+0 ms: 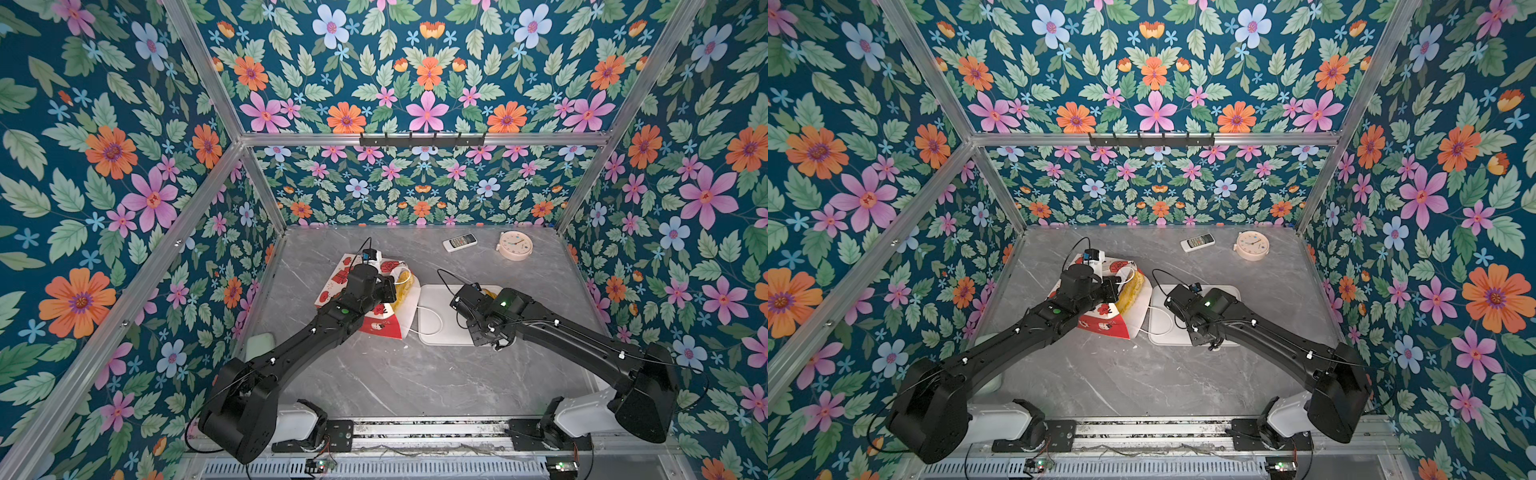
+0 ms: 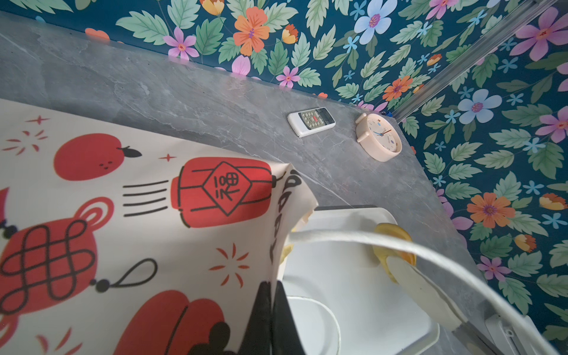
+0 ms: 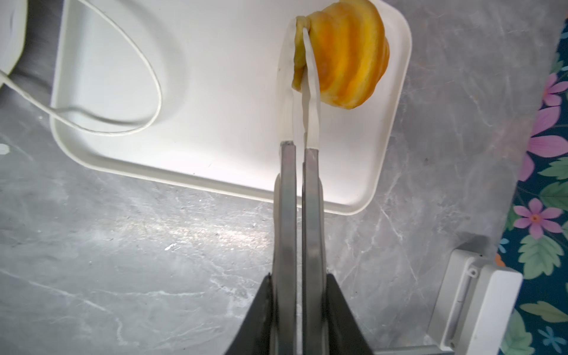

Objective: Take the fake bread out of the paper bag
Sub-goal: 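Pull the bread out with the tongs and lower it onto the white tray, then open the tongs and move them back toward the bag opening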

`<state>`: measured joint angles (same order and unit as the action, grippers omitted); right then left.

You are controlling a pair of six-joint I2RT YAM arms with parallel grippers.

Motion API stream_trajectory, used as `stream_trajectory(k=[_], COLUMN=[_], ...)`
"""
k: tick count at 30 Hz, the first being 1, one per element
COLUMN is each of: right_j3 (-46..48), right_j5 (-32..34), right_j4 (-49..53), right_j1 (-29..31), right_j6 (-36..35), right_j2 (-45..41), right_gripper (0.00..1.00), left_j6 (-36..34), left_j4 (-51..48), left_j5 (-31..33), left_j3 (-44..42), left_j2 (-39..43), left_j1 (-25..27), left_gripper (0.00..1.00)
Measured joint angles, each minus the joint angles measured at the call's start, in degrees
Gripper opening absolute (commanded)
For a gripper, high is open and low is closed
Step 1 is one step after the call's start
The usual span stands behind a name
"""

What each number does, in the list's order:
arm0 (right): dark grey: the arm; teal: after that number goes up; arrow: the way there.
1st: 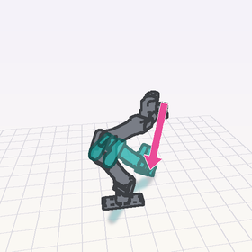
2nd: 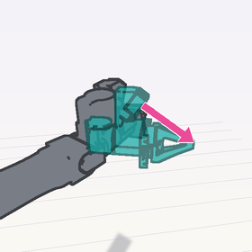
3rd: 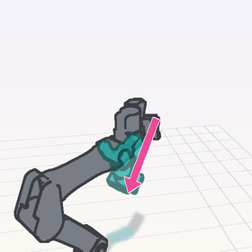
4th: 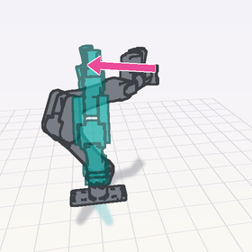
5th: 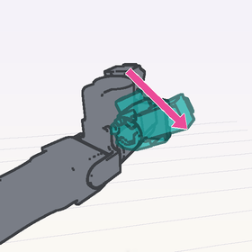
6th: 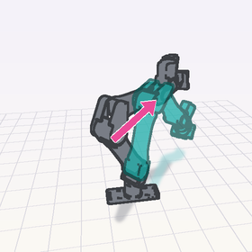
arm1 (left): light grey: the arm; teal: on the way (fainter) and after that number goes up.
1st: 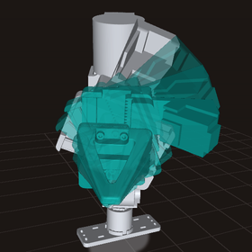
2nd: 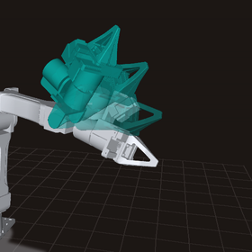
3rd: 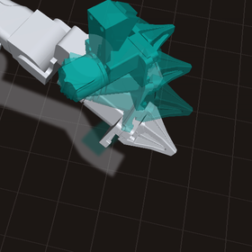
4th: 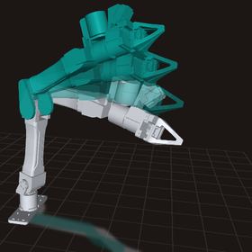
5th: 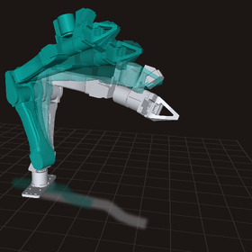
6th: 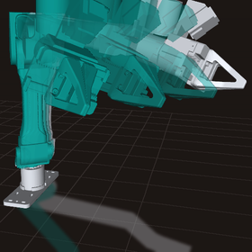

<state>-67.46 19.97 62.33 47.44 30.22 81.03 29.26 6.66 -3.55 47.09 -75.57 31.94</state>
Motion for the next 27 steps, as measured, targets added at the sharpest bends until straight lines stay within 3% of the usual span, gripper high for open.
stream_trajectory(k=[4,13,18,22,27], right_j3=[1.84,3.91,4.66,6.03,10.64], right_j5=[-2.62,-6.64,-7.5,-6.67,-8.63], right_j4=[-1.68,-6.1,-8.13,-8.37,-8.98], right_j1=[0.13,0.13,0.11,-0.15,-3.45], right_j6=[1.36,2.54,2.62,3.58,4.07], right_j2=[0.02,-2.47,-6.49,-10.58,-14.73], right_gripper=[0.3,0.44,0.43,0.36,0.34], left_j6=[0.22,0.31,0.31,0.31,0.28], left_j4=[0.11,0.0,-0.15,-0.35,-0.68], left_j5=[-0.17,-0.17,-0.15,0.0,0.04], left_j3=[-0.02,-0.04,-0.15,-0.15,-0.13], left_j2=[-0.24,-0.07,0.37,0.7,0.85], left_j1=[0.0,-0.07,-0.07,-0.07,-0.13], left_gripper=[0.0,0.0,0.0,0.0,0.0])
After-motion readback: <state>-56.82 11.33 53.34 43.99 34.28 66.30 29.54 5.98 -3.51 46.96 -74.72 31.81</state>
